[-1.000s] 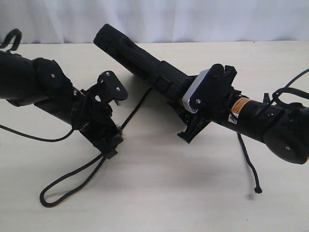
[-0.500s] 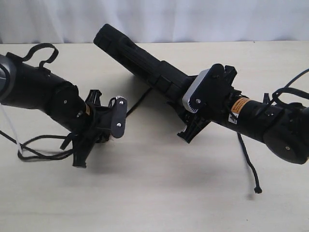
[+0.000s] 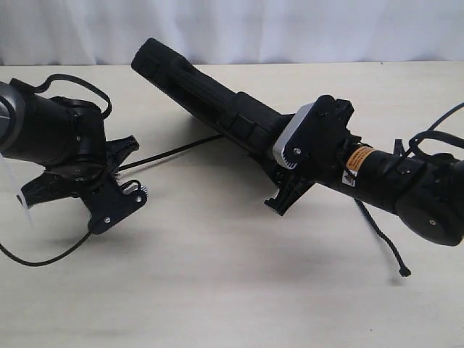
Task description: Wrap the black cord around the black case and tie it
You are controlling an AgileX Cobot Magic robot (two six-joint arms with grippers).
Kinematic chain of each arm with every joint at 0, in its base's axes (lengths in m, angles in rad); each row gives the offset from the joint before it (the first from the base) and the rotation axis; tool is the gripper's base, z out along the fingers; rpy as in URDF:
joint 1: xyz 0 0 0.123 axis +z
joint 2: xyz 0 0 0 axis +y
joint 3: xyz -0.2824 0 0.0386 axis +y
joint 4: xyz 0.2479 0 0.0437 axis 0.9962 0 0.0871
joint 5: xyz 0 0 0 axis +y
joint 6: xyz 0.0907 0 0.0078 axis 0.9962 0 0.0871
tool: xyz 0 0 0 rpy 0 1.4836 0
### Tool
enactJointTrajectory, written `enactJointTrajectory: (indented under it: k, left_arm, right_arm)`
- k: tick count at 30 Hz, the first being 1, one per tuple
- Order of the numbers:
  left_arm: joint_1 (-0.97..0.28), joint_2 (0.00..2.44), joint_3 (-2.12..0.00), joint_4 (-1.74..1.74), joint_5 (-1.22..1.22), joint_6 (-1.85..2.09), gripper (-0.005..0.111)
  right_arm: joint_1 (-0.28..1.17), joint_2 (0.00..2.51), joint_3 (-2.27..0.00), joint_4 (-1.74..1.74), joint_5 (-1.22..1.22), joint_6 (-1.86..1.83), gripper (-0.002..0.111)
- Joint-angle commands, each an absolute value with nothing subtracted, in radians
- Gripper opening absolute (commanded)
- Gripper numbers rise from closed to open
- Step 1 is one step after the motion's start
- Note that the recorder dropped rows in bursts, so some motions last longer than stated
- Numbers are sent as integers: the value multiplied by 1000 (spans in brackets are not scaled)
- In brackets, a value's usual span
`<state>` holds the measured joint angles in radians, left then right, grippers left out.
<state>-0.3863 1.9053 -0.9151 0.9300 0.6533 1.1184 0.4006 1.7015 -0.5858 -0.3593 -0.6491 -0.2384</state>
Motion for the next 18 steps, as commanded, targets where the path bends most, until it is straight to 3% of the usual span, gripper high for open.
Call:
enactJointTrajectory:
  k: [1, 6, 18]
  left_arm:
    - [-402, 1911, -890, 967, 747, 1296, 0]
    - [-436, 1911, -815, 1069, 605, 1425, 0]
    - [-436, 1911, -815, 762, 591, 1329, 0]
  right_arm:
    - [398, 1708, -581, -323, -556, -189, 4]
    - [398, 1677, -581, -292, -554, -186, 4]
    - [398, 1642, -581, -198, -511, -186, 4]
